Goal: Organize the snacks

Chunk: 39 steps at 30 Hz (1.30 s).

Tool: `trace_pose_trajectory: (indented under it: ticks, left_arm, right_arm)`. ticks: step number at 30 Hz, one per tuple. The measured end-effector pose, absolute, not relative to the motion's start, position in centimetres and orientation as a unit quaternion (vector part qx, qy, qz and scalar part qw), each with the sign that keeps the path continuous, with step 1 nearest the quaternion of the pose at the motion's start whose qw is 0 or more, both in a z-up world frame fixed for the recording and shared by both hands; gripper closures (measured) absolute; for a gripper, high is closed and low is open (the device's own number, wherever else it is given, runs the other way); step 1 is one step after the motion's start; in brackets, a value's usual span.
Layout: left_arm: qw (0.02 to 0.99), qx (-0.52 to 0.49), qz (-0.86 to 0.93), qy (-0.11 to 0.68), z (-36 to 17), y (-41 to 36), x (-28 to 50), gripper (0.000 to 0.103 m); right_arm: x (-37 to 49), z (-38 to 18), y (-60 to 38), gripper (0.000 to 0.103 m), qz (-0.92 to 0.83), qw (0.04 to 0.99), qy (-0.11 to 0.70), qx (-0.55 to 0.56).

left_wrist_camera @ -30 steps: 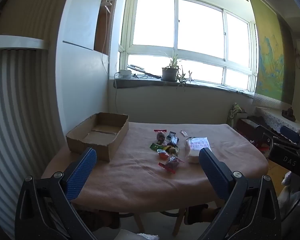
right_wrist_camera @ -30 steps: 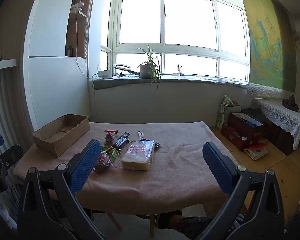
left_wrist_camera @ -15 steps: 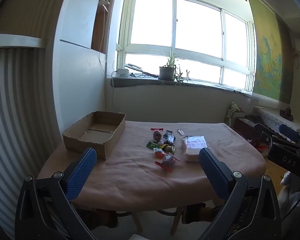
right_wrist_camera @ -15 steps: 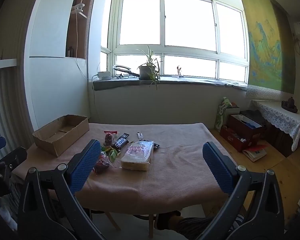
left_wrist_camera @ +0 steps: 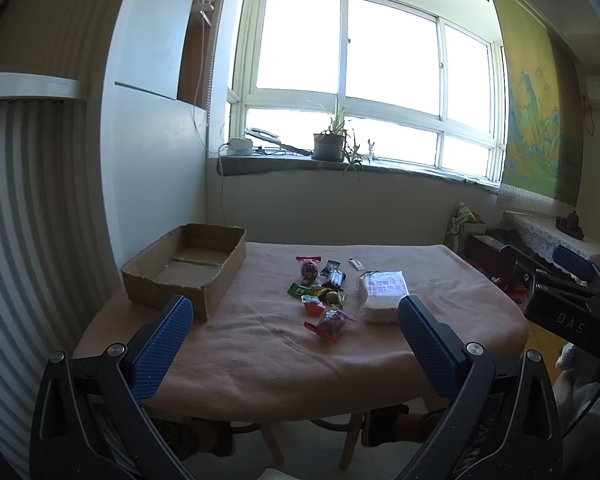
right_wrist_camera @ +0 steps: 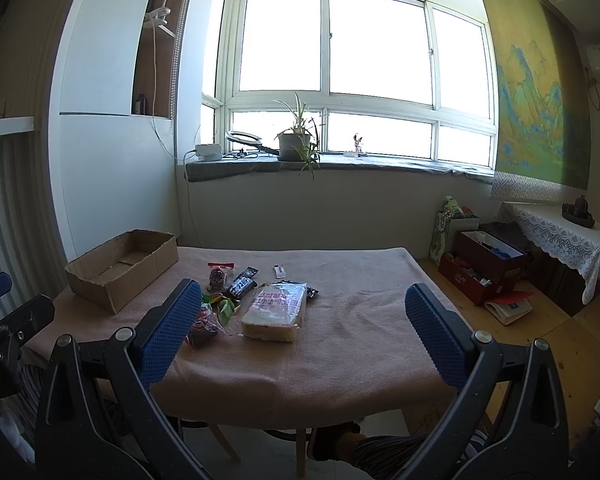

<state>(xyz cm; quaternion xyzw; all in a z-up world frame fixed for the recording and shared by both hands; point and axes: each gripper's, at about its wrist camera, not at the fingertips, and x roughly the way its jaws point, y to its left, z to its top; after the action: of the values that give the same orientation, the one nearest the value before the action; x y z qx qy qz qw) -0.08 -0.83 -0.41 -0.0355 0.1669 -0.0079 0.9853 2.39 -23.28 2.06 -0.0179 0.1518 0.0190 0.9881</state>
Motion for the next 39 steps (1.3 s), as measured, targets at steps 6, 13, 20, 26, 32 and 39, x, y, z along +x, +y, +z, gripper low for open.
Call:
trace_pose_trajectory:
  ticks: [6, 13, 20, 26, 32, 39]
  left_arm:
    - [0.986, -0.037, -0.008, 0.164, -0.38, -0.78, -0.27, 0.001]
    - [0.986, -0.037, -0.009, 0.164, -0.30, -0.78, -0.23, 0.001]
    - [0.986, -0.037, -0.010, 0.164, -0.29, -0.79, -0.27, 0.001]
    - [0.986, -0.038, -0.010, 0.164, -0.27, -0.84, -0.33, 0.001]
    - [0.986, -0.038, -0.009, 0.164, -0.20, -0.87, -0.35, 0.001]
    - [0.986, -0.037, -0.010, 0.164, -0.17, -0.92, -0.40, 0.001]
  right_arm:
    - [2.12, 2.51, -23.19, 0.000, 0.020, 0.988, 0.150, -0.020]
    - [2.18, 2.31, -23.08, 0.000, 0.020, 0.989, 0.148, -0.021]
    - [2.18, 2.32, -23.06, 0.000, 0.020, 0.989, 0.148, -0.021]
    - [2.11, 2.34, -23.03, 0.000, 0.020, 0.989, 0.148, -0.020]
    - [2.09, 2.30, -23.01, 0.000, 0.020, 0.989, 0.147, -0.020]
    - [2.11, 2.26, -23.01, 0.000, 0.020, 0.989, 0.147, -0.021]
